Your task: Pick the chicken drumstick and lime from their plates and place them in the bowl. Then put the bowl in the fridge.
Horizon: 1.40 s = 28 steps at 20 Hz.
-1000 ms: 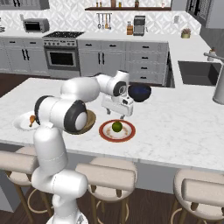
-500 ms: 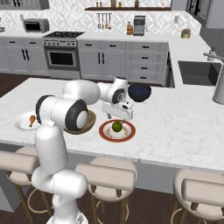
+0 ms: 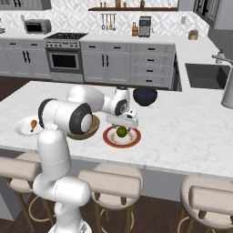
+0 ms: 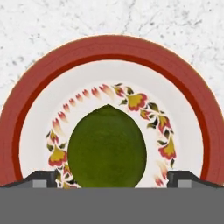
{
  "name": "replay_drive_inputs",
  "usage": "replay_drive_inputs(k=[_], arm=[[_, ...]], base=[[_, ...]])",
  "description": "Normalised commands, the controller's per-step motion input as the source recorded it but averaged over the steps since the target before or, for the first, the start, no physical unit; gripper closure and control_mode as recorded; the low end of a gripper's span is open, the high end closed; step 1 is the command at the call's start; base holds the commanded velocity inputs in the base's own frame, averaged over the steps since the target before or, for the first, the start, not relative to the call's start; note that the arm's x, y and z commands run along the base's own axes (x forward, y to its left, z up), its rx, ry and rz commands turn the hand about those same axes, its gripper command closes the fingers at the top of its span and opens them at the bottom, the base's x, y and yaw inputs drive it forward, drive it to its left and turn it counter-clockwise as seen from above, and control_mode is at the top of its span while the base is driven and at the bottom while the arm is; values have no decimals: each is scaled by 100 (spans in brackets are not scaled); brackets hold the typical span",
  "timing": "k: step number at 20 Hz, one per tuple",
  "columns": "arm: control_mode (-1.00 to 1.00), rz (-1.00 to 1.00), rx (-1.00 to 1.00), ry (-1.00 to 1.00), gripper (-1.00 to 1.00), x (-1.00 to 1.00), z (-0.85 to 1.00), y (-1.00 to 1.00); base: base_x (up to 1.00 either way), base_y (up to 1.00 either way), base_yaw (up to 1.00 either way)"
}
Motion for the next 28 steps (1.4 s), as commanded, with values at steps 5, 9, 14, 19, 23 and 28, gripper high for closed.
replay_drive_inputs(k=[5,9,14,19,23,28], arm=[[-100,2,-1,0,-100,-7,-20,0],[-100,3,0,0,-100,1,-11,0],[-100,5,0,0,-100,5,-14,0],[-100,5,0,0,100,2,-14,0],[-100,6,0,-3,100,0,0,0],[-100,4,1,-7,100,-10,23,-2]], base=[[0,0,0],[0,0,0],[0,0,0],[0,0,0],[0,0,0],[0,0,0]])
